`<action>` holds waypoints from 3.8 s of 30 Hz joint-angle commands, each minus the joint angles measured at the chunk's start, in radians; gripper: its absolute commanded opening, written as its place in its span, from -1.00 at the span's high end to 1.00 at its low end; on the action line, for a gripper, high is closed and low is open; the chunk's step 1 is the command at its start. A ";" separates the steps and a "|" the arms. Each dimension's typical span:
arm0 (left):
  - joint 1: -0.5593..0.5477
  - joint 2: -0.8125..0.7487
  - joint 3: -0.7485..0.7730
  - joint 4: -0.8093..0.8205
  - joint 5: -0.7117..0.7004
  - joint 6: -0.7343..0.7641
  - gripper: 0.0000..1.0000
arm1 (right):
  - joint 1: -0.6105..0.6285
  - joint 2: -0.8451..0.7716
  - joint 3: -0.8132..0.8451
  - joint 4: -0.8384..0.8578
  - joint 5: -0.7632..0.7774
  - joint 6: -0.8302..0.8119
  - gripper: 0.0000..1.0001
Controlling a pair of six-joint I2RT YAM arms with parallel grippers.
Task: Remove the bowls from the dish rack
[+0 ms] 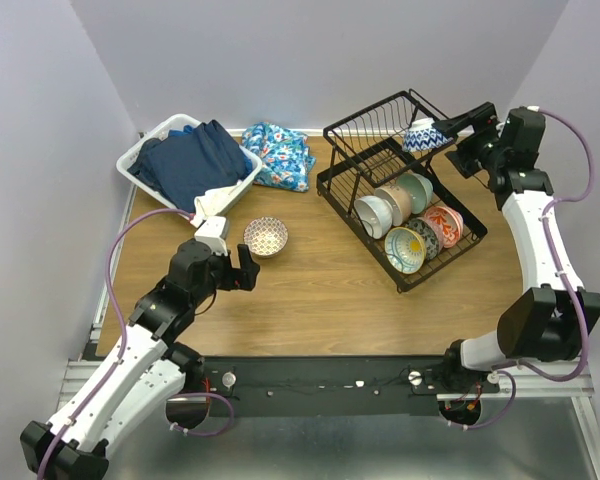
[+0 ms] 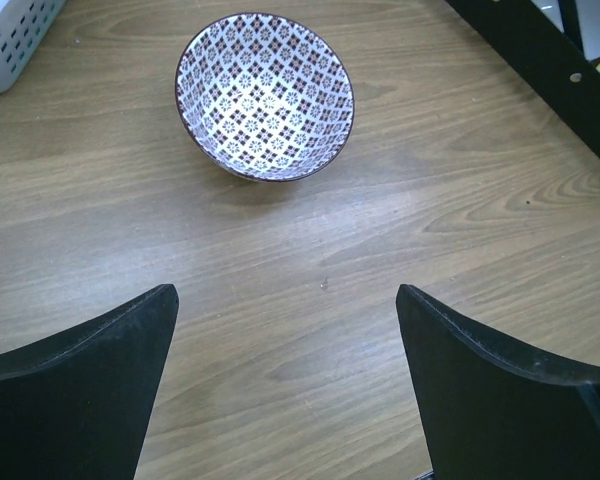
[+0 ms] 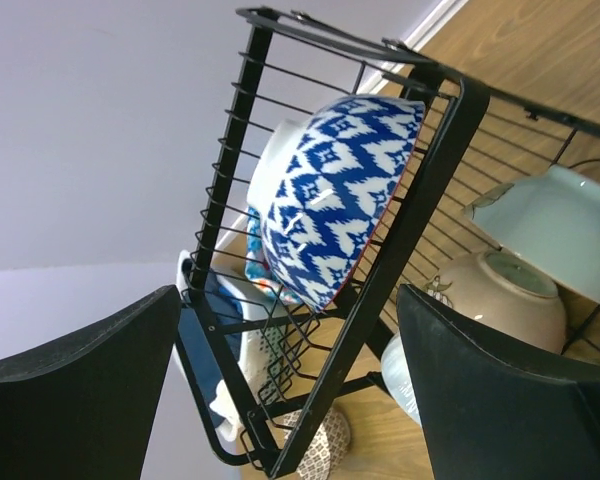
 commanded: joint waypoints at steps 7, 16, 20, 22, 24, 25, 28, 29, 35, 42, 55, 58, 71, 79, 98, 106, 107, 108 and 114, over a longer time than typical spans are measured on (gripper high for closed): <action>0.001 0.010 -0.002 0.029 -0.041 0.014 -0.98 | -0.016 0.003 -0.155 0.267 -0.101 0.160 -0.86; 0.001 0.016 -0.005 0.030 -0.044 0.011 -0.98 | -0.016 -0.028 -0.215 0.383 -0.087 0.243 -0.76; 0.001 0.022 -0.003 0.030 -0.038 0.011 -0.98 | -0.022 -0.029 -0.235 0.413 -0.084 0.269 -0.73; 0.001 0.025 -0.005 0.030 -0.040 0.011 -0.98 | -0.020 -0.032 -0.258 0.454 -0.083 0.295 -0.72; 0.001 0.026 -0.003 0.029 -0.038 0.010 -0.98 | -0.022 -0.037 -0.282 0.518 -0.081 0.320 -0.70; 0.001 0.025 -0.005 0.030 -0.038 0.010 -0.98 | -0.022 -0.039 -0.304 0.540 -0.083 0.338 -0.69; 0.001 0.028 -0.003 0.030 -0.040 0.011 -0.98 | -0.023 -0.040 -0.325 0.589 -0.078 0.352 -0.67; 0.001 0.028 -0.005 0.030 -0.041 0.010 -0.98 | -0.023 -0.037 -0.328 0.594 -0.076 0.355 -0.66; 0.001 0.028 -0.005 0.030 -0.046 0.007 -0.98 | -0.023 -0.034 -0.382 0.715 -0.066 0.428 -0.58; 0.001 0.033 -0.005 0.030 -0.049 0.005 -0.98 | -0.025 -0.019 -0.399 0.782 -0.060 0.467 -0.53; 0.001 0.039 -0.006 0.030 -0.053 0.005 -0.98 | -0.023 0.010 -0.445 0.859 -0.030 0.528 -0.46; 0.001 0.040 -0.006 0.030 -0.053 0.005 -0.98 | -0.025 0.026 -0.459 0.894 -0.032 0.547 -0.43; 0.001 0.045 -0.008 0.029 -0.061 0.000 -0.98 | -0.022 0.089 -0.469 1.003 -0.027 0.576 -0.09; 0.001 0.046 -0.008 0.029 -0.064 -0.001 -0.98 | -0.022 0.118 -0.443 1.026 -0.032 0.588 -0.02; 0.001 0.037 -0.008 0.024 -0.084 -0.004 -0.98 | -0.011 0.207 -0.371 1.161 -0.092 0.637 0.90; 0.003 0.031 -0.008 0.023 -0.093 -0.007 -0.98 | -0.003 0.287 -0.312 1.256 -0.129 0.669 0.99; 0.003 0.030 -0.009 0.023 -0.095 -0.006 -0.98 | -0.002 0.291 -0.301 1.259 -0.136 0.669 0.99; 0.003 0.029 -0.008 0.023 -0.096 -0.007 -0.98 | 0.000 0.305 -0.292 1.264 -0.141 0.669 0.99; 0.003 0.029 -0.008 0.023 -0.101 -0.009 -0.98 | 0.016 0.349 -0.220 1.289 -0.164 0.669 0.99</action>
